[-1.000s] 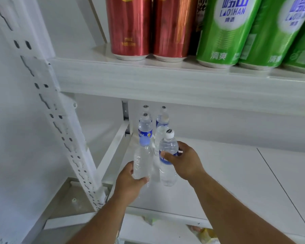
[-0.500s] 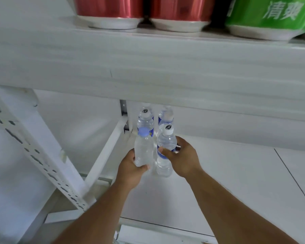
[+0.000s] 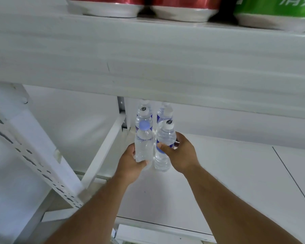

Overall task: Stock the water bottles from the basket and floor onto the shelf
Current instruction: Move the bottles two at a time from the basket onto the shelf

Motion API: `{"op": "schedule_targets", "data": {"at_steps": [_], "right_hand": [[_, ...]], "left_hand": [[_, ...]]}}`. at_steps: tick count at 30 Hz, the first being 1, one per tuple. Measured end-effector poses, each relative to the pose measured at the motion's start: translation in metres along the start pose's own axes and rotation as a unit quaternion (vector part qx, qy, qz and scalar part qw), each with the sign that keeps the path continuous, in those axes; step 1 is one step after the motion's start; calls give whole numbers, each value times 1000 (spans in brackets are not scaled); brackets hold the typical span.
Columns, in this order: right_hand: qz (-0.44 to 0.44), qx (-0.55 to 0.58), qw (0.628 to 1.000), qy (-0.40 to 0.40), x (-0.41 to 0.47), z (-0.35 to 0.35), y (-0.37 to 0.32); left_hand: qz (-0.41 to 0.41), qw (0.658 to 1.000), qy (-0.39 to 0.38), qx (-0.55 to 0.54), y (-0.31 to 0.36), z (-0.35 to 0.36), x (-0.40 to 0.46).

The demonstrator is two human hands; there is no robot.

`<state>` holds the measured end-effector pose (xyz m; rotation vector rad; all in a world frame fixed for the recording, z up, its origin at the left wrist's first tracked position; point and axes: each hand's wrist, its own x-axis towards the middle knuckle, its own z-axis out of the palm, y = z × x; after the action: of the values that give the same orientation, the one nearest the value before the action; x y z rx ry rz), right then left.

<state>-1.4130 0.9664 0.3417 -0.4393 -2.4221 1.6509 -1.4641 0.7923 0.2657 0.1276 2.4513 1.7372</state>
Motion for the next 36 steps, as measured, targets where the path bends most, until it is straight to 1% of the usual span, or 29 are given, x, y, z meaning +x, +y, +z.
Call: {"op": "schedule_targets", "data": {"at_steps": [11,16,18,20,22,25,27,30,36], "right_hand": [[32,-37,999,-1,-17,-1,3],[83,-87,992,-23,-31,-4,5],[106,-119,987,-37,-45,-6,5],[108,-167,978,-55,-64,-9,3],[101,-213,969,-73,-86,-11,1],[66,-295,948,-97,-115,-15,-3],[36,-348,930,-112,-132,-17,-3],[8,-399,907,-131,-154,-21,2],[-31,-447,883,-139,-203,-33,10]], "left_hand": [[-31,999,-3,31,0,-7,-20],[-48,993,-21,110,8,-11,-56],[-50,982,-46,178,10,-12,-72],[-33,959,-84,268,16,-14,-89],[-9,932,-111,344,23,-15,-103],[21,899,-130,417,35,-19,-121],[42,884,-133,446,44,-21,-135],[66,870,-130,471,56,-22,-156],[64,861,-142,485,63,-18,-213]]}}
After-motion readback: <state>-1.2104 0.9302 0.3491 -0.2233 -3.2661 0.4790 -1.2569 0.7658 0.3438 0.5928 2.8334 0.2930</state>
